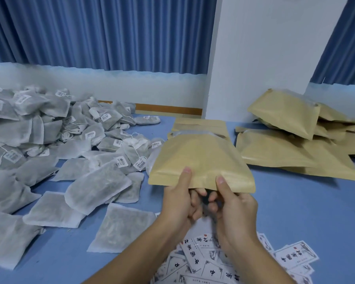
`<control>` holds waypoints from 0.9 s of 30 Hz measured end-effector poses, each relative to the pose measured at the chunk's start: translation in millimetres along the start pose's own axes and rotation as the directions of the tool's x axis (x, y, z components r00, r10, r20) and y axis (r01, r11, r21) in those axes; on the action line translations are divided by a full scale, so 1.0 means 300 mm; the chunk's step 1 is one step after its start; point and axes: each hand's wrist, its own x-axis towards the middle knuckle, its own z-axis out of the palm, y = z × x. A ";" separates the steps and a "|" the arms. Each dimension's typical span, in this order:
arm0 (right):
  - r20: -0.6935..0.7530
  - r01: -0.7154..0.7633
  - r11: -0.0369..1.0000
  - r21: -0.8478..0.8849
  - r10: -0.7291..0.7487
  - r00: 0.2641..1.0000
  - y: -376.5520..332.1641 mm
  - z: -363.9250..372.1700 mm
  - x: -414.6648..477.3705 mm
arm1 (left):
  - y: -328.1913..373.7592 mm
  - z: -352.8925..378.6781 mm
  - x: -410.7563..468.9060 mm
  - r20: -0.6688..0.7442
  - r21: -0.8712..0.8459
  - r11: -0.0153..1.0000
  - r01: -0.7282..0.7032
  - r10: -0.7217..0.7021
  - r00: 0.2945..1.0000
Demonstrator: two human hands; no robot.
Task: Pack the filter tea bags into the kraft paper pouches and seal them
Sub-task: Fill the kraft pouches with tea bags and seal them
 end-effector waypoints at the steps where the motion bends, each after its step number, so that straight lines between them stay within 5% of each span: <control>1: 0.032 -0.011 1.000 -0.012 0.011 0.999 0.007 0.008 -0.009 | -0.002 0.001 0.001 0.012 0.027 1.000 -0.006 0.005 1.000; 12: 0.098 -0.060 0.996 -0.071 0.067 0.993 -0.015 0.021 -0.004 | 0.001 -0.014 -0.003 -0.059 0.131 0.988 -0.084 0.092 0.994; 19: 0.055 -0.131 0.991 -0.040 0.133 0.990 -0.036 -0.003 0.005 | -0.001 -0.022 -0.005 -0.155 0.086 0.996 -0.012 0.026 0.988; 27: 0.025 -0.062 0.969 0.239 0.058 0.998 -0.089 -0.011 0.038 | 0.031 0.022 0.003 0.090 -0.181 0.981 -0.071 0.088 0.992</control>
